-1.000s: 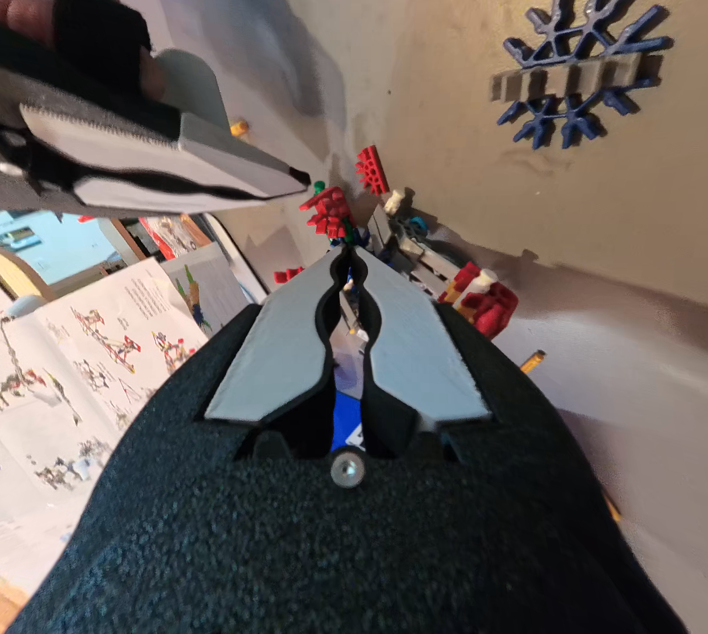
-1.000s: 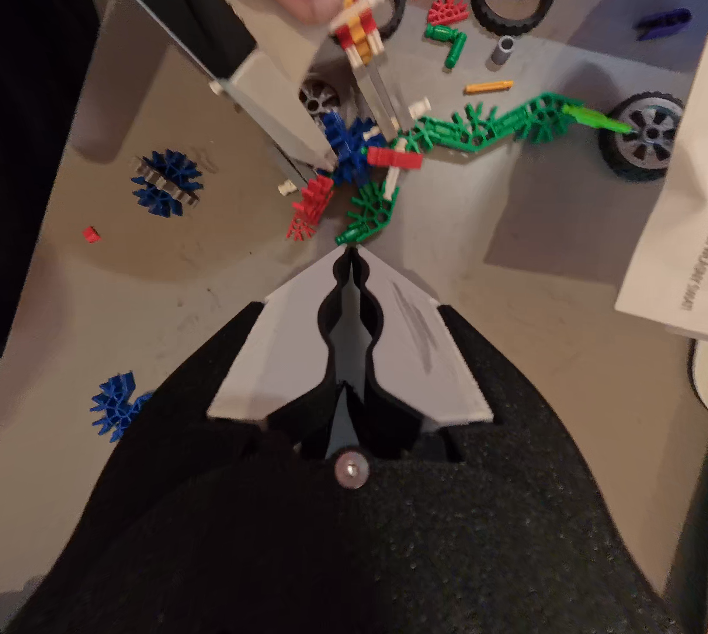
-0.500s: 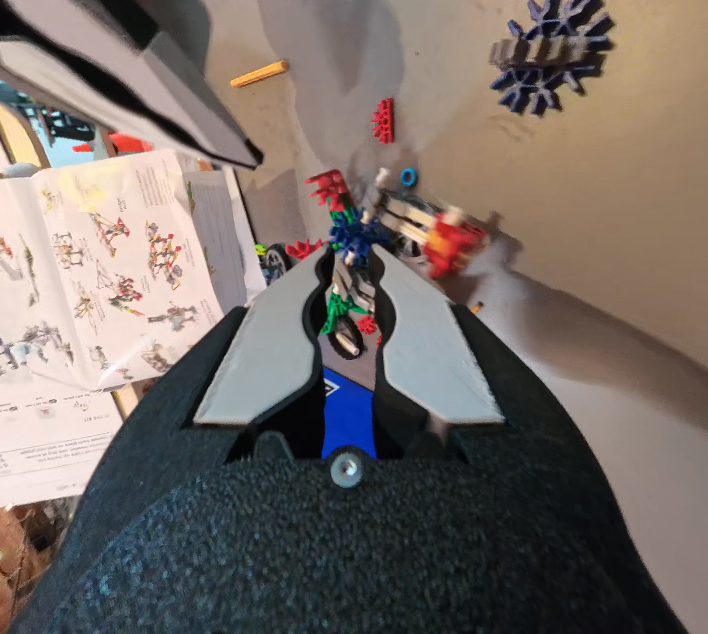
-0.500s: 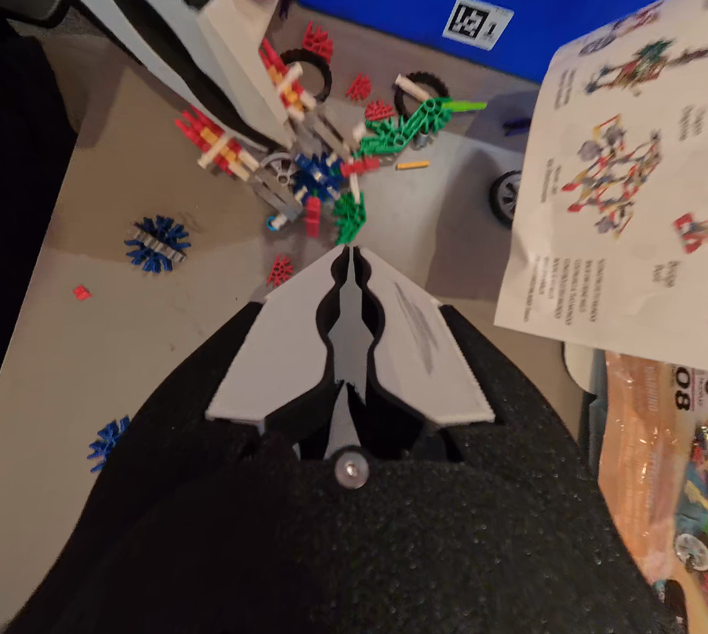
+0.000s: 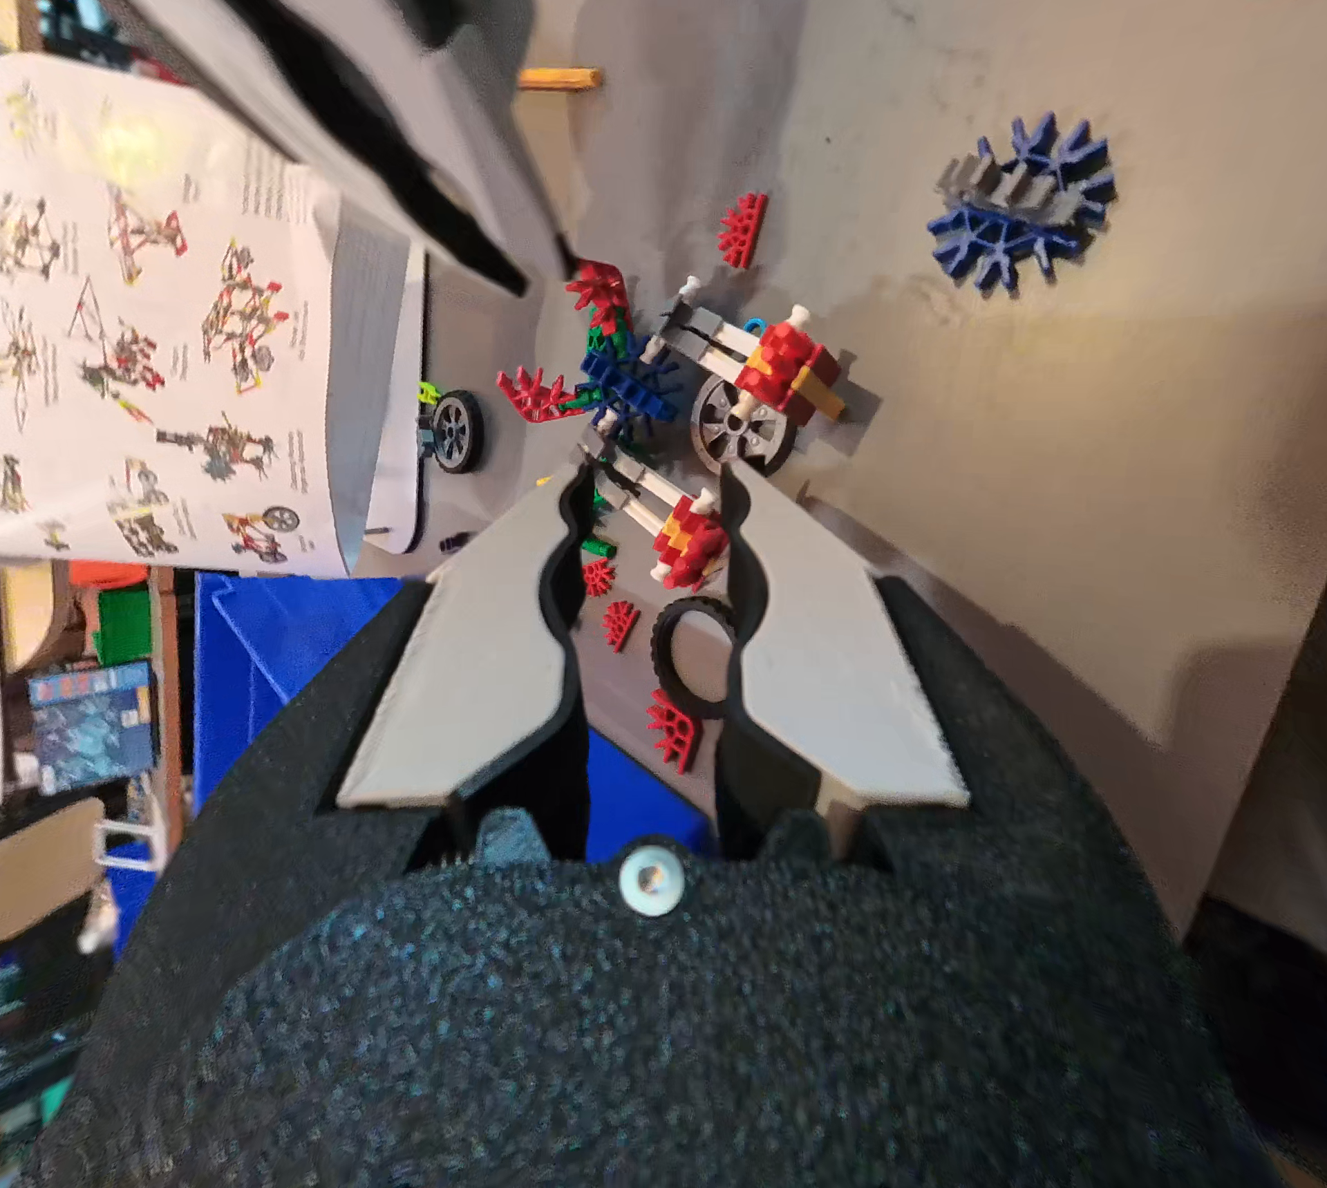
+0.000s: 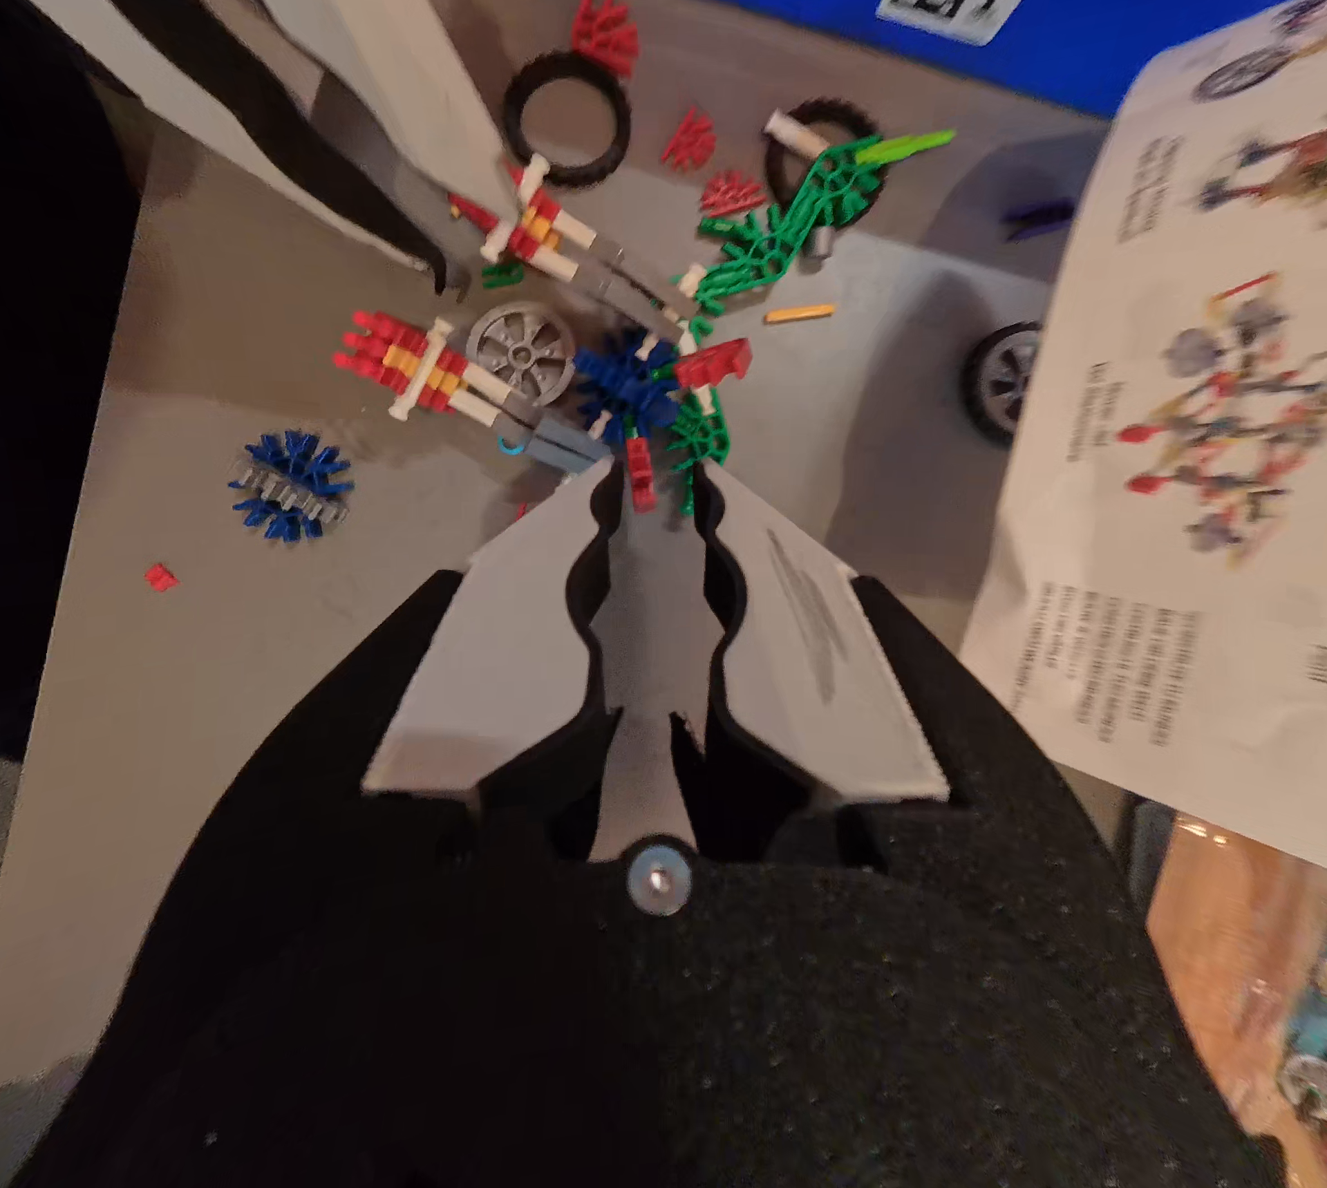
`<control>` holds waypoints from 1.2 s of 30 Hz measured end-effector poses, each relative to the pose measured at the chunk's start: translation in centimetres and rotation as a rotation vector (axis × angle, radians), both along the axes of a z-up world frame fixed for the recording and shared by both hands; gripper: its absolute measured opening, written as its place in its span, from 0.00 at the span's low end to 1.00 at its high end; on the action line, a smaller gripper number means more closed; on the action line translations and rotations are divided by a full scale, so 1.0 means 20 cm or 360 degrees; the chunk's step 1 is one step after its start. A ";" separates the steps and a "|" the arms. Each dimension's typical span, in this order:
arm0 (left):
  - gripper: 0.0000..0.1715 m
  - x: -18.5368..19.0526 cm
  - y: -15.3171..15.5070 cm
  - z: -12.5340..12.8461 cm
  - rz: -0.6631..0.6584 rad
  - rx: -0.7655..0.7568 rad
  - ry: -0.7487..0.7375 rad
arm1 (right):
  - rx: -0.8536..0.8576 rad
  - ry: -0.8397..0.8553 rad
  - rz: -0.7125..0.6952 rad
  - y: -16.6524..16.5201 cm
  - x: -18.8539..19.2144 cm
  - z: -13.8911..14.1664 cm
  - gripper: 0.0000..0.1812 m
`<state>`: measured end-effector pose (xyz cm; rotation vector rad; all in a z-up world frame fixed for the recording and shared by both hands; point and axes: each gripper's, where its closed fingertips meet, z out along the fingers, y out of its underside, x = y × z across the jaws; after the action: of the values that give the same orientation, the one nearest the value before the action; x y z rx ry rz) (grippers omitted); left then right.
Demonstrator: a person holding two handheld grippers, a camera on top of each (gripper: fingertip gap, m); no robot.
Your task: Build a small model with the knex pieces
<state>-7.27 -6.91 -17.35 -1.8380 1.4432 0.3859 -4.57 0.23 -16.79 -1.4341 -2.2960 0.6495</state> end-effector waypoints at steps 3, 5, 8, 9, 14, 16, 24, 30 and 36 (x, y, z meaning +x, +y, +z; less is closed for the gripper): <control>0.21 -0.01 0.01 -0.01 0.0100 0.0014 -0.0125 | 0.0002 -0.0065 -0.0001 -0.02 0.02 -0.09 0.11; 0.21 -0.04 0.03 -0.03 0.0171 0.0030 -0.0154 | 0.0007 -0.0034 -0.0022 -0.02 0.00 -0.11 0.06; 0.21 -0.08 0.04 -0.08 0.0233 0.0013 -0.0176 | -0.0026 -0.0070 -0.0008 -0.08 0.03 -0.14 0.03; 0.21 -0.09 0.05 -0.08 0.0265 0.0031 -0.0178 | -0.0057 -0.0079 -0.0007 -0.11 0.04 -0.14 0.04; 0.21 -0.10 0.07 -0.10 0.0289 0.0048 -0.0227 | -0.0159 -0.0088 0.0100 -0.23 0.09 -0.08 0.07; 0.21 -0.10 0.06 -0.10 0.0284 0.0045 -0.0259 | -0.0150 0.0003 0.0068 -0.19 0.04 0.00 0.07; 0.19 -0.11 0.05 -0.11 0.0338 0.0076 -0.0343 | 0.0211 0.0225 0.0094 -0.04 -0.43 0.05 0.08; 0.19 -0.12 0.04 -0.11 0.0346 0.0108 -0.0402 | 0.0284 0.0100 0.0180 -0.02 -0.63 -0.13 0.09; 0.20 -0.13 0.02 -0.14 0.0328 0.0092 -0.0425 | 0.0208 -0.0040 0.0186 -0.05 -0.65 -0.22 0.07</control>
<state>-9.83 -6.52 -20.19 -1.9154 1.0575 0.2674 -17.59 -0.68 -21.24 -1.2637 -2.4078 0.5059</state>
